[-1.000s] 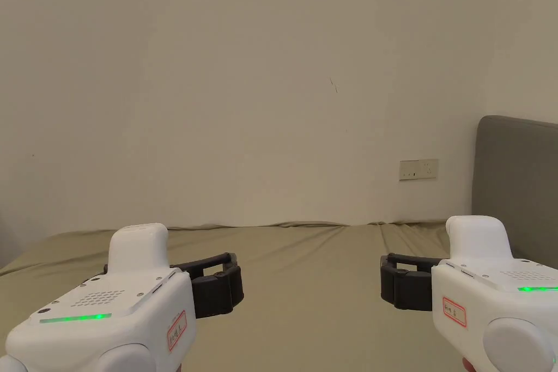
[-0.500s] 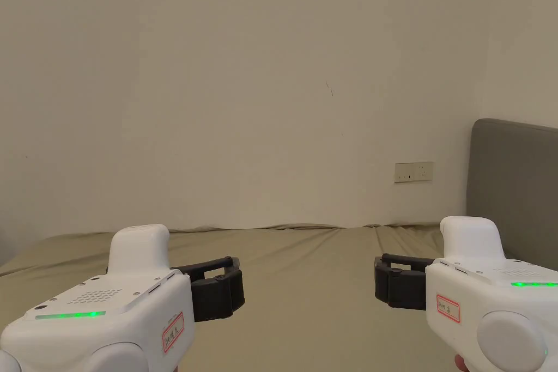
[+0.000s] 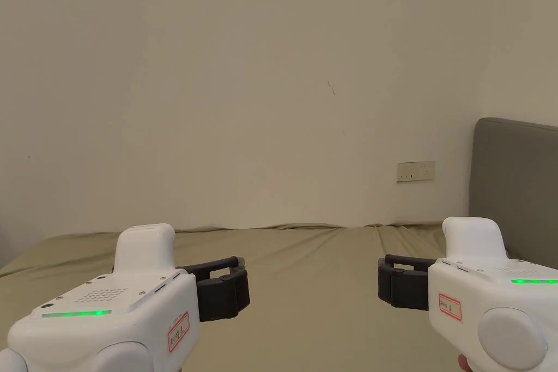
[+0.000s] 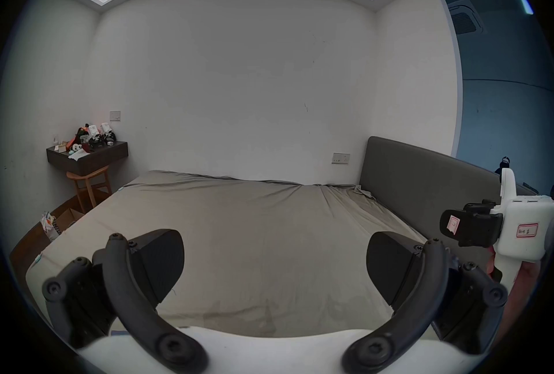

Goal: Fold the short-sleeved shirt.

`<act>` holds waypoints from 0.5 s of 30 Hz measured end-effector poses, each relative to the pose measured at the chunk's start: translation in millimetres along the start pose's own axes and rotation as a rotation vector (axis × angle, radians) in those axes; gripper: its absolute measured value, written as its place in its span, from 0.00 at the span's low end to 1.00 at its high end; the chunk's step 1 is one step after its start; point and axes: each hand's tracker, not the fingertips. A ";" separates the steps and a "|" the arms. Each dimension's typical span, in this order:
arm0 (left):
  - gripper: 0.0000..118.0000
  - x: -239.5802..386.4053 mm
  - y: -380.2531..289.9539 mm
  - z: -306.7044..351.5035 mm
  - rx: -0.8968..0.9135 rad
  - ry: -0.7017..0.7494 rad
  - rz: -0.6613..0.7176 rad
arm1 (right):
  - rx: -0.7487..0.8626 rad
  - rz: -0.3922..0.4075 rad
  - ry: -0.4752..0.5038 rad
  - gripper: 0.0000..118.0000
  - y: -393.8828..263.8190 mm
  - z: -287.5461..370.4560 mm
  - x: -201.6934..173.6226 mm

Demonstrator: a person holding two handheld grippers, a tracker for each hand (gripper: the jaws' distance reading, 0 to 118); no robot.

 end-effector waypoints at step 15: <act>1.00 2.8 -1.5 -1.6 -0.008 0.014 -0.029 | 0.016 0.010 -0.031 1.00 4.4 0.7 -2.5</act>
